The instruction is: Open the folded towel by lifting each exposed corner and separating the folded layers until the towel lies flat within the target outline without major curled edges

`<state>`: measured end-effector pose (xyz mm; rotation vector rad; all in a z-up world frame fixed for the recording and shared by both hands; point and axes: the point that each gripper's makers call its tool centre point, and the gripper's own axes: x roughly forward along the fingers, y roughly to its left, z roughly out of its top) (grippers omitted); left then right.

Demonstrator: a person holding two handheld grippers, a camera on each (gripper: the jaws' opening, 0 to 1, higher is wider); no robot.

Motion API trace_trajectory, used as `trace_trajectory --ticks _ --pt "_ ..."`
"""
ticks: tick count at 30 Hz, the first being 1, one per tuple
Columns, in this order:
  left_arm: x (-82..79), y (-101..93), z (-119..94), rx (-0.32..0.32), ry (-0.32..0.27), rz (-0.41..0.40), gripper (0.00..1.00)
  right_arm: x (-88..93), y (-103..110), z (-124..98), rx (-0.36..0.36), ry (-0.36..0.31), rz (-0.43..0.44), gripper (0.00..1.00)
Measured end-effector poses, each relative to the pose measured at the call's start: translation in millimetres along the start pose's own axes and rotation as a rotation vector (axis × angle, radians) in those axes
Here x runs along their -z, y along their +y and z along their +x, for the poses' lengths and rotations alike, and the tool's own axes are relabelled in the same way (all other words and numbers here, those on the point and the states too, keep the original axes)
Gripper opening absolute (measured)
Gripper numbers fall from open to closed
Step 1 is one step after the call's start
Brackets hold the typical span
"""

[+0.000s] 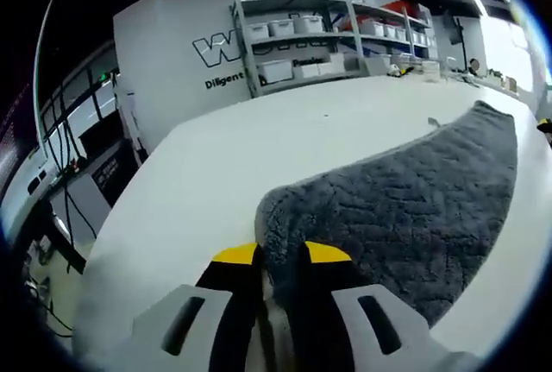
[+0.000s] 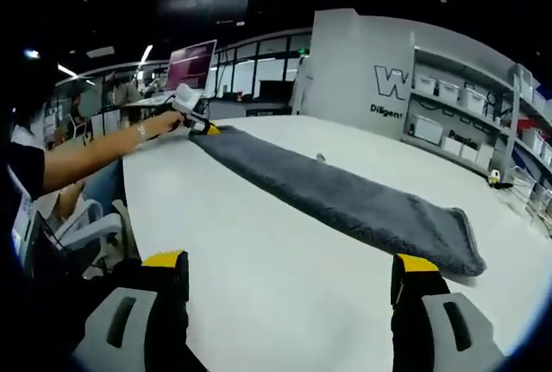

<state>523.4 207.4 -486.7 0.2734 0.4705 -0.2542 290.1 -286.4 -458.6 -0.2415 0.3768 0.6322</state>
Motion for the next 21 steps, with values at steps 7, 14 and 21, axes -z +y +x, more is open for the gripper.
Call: trace_trajectory --ticks 7,14,21 --pt "1.9 8.2 -2 -0.026 0.0 0.009 0.2 2.3 -7 4 0.011 0.007 0.01 0.99" --pt "-0.1 8.0 -6 -0.007 -0.045 -0.06 0.32 0.0 -14 3 0.02 0.018 0.005 0.99" --pt "-16.6 6.0 -11 0.041 -0.156 -0.132 0.46 -19.9 -38 -2 0.058 0.003 -0.002 0.99"
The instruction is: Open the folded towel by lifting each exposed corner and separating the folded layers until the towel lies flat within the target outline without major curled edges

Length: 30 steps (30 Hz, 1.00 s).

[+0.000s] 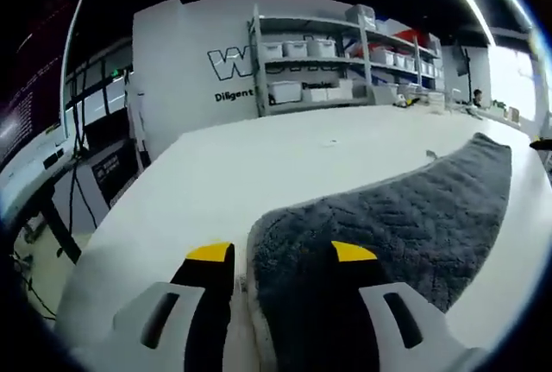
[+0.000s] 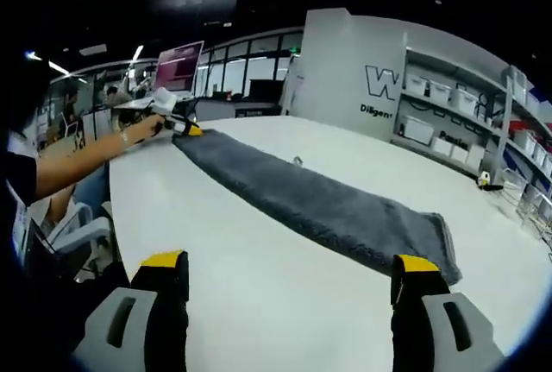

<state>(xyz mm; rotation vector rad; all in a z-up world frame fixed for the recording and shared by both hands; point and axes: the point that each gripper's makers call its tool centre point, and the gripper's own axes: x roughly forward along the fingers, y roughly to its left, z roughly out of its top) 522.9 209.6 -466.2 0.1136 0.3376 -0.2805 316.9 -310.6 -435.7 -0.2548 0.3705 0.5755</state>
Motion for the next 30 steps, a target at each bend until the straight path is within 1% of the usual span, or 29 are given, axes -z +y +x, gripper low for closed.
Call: trace_trajectory --ticks 2,4,6,10,12,14,15,17,20,22,24,26,28,29,30 --pt "-4.4 -2.9 0 0.021 -0.014 -0.015 0.49 -4.5 -4 0 0.009 0.002 -0.007 0.99" --pt "-9.2 -4.3 1 0.023 -0.029 -0.019 0.49 -11.3 -12 0 0.022 -0.001 -0.005 0.99" --pt "-11.0 -6.1 4 0.024 -0.025 -0.016 0.49 -18.9 -19 1 0.033 -0.003 -0.011 0.99" --pt "-9.1 -8.6 9 0.026 -0.002 -0.008 0.49 -33.9 -37 5 0.051 -0.005 -0.022 0.98" --pt "-8.2 -9.7 11 0.022 0.003 -0.005 0.48 -49.1 -59 9 0.092 -0.035 -0.044 0.94" --pt "-7.9 -10.1 13 0.02 0.006 -0.008 0.47 -55.1 -71 12 0.108 -0.043 -0.052 0.87" --pt "-7.3 -9.8 15 0.019 0.012 -0.007 0.46 -60.6 -87 15 0.127 -0.05 -0.047 0.81" --pt "-5.9 -8.1 19 0.013 0.023 -0.005 0.46 -64.8 -106 20 0.161 -0.053 -0.041 0.75" --pt "-3.7 -4.8 22 0.002 0.038 0.009 0.42 -67.7 -131 28 0.207 -0.042 -0.03 0.65" --pt "-2.6 -0.1 25 -0.01 0.049 0.017 0.4 -66.5 -149 35 0.25 -0.025 -0.03 0.56" --pt "-2.2 3.5 28 -0.02 0.054 0.022 0.38 -57.3 -166 44 0.284 0.031 -0.045 0.49" --pt "-1.8 4.9 29 -0.025 0.058 0.023 0.36 -53.0 -180 53 0.304 0.046 -0.043 0.46" --pt "-0.8 2.4 28 -0.018 0.064 0.029 0.35 -47.6 -191 59 0.317 0.071 -0.058 0.36" --pt "-0.8 2.1 29 -0.016 0.07 0.037 0.35 -42.0 -202 61 0.342 0.094 -0.059 0.33" --pt "-1.8 2.5 29 -0.017 0.068 0.043 0.34 -38.8 -210 64 0.358 0.106 -0.079 0.31"
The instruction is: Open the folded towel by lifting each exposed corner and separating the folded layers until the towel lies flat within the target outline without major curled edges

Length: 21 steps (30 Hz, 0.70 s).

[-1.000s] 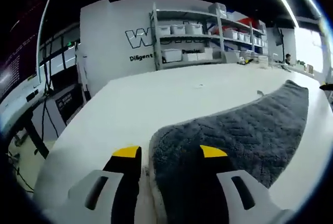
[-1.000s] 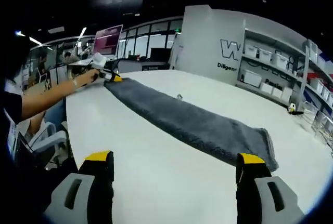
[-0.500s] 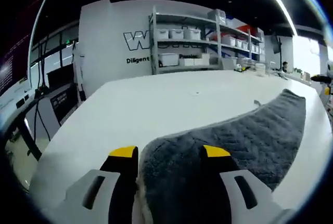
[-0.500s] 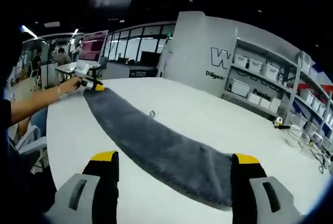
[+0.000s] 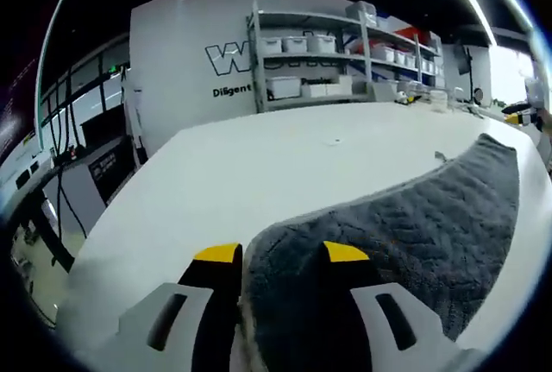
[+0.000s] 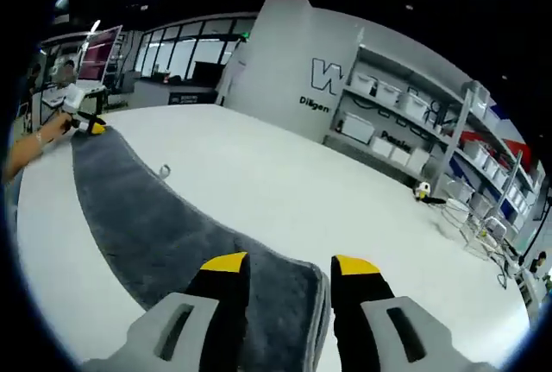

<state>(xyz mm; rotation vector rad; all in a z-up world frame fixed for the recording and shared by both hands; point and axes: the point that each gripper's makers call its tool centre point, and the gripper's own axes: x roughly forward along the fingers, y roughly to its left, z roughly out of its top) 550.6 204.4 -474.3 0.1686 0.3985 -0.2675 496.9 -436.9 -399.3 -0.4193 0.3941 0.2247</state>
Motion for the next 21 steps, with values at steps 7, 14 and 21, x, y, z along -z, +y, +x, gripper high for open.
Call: trace_trajectory --ticks 7,14,21 --pt "-5.7 6.0 2 -0.008 0.007 0.03 0.29 32.5 -12 38 -0.014 0.078 -0.051 0.29" --pt "-7.9 8.8 4 0.012 0.028 0.062 0.24 55.6 -28 65 -0.034 0.111 0.008 0.24" --pt "-7.8 5.7 2 0.033 0.039 0.098 0.24 63.8 -31 75 -0.056 0.106 0.031 0.2"
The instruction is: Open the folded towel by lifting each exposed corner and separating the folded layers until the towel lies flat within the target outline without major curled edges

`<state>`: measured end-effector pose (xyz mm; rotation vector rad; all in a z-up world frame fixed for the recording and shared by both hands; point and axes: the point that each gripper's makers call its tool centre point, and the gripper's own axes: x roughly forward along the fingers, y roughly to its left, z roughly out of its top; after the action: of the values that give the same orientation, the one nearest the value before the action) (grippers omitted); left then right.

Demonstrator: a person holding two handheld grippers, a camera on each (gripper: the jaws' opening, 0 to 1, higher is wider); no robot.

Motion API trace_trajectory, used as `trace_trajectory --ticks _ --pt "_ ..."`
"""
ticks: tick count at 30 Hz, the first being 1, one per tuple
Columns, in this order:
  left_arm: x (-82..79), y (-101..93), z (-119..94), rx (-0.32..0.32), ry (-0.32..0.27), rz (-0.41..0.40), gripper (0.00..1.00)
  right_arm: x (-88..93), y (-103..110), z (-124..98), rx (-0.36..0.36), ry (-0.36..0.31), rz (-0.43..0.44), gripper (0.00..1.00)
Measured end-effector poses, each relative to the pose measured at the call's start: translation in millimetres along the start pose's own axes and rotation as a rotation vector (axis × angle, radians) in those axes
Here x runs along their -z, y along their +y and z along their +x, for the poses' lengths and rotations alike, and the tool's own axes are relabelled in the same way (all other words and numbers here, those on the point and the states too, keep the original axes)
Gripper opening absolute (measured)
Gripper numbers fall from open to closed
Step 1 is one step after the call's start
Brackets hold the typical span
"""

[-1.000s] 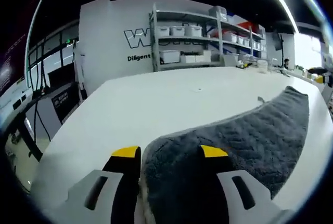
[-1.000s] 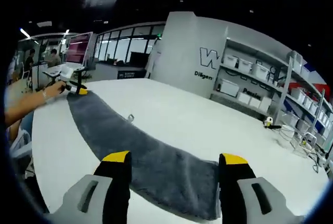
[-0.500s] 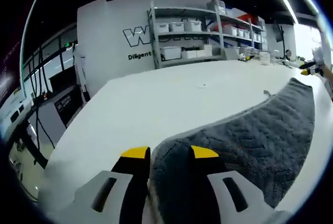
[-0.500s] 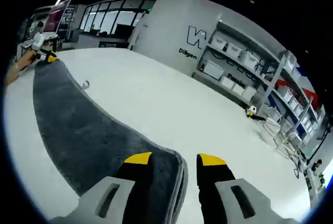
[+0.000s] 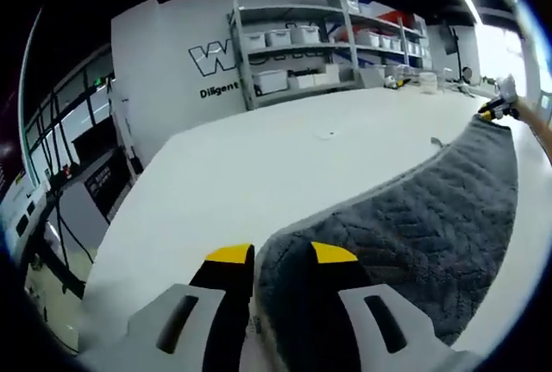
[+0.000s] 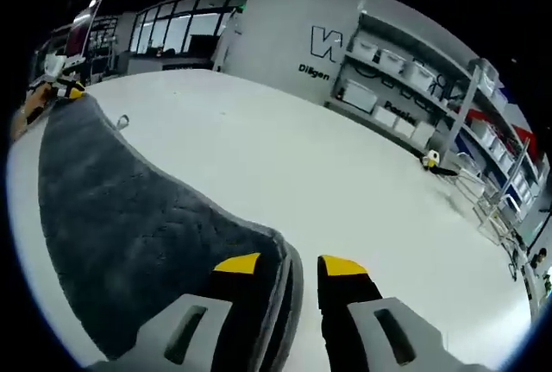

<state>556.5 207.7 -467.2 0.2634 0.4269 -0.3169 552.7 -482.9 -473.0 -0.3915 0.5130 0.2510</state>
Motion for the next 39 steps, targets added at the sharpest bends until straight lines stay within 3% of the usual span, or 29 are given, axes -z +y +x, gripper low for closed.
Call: trace_trajectory --ticks 9,20,26,39 --pt "6.1 -4.1 -1 0.017 0.011 0.006 0.24 -0.6 3 1 -0.003 -0.02 -0.063 0.14" --pt "11.6 -5.3 -1 0.027 0.026 0.013 0.21 -9.4 7 -2 0.013 -0.059 -0.171 0.14" --pt "12.4 -7.2 -2 0.031 0.028 0.018 0.19 -5.9 12 1 -0.002 -0.041 -0.201 0.0" --pt "13.9 -7.7 -5 0.033 0.028 0.014 0.19 -9.8 15 -3 -0.012 -0.071 -0.171 0.0"
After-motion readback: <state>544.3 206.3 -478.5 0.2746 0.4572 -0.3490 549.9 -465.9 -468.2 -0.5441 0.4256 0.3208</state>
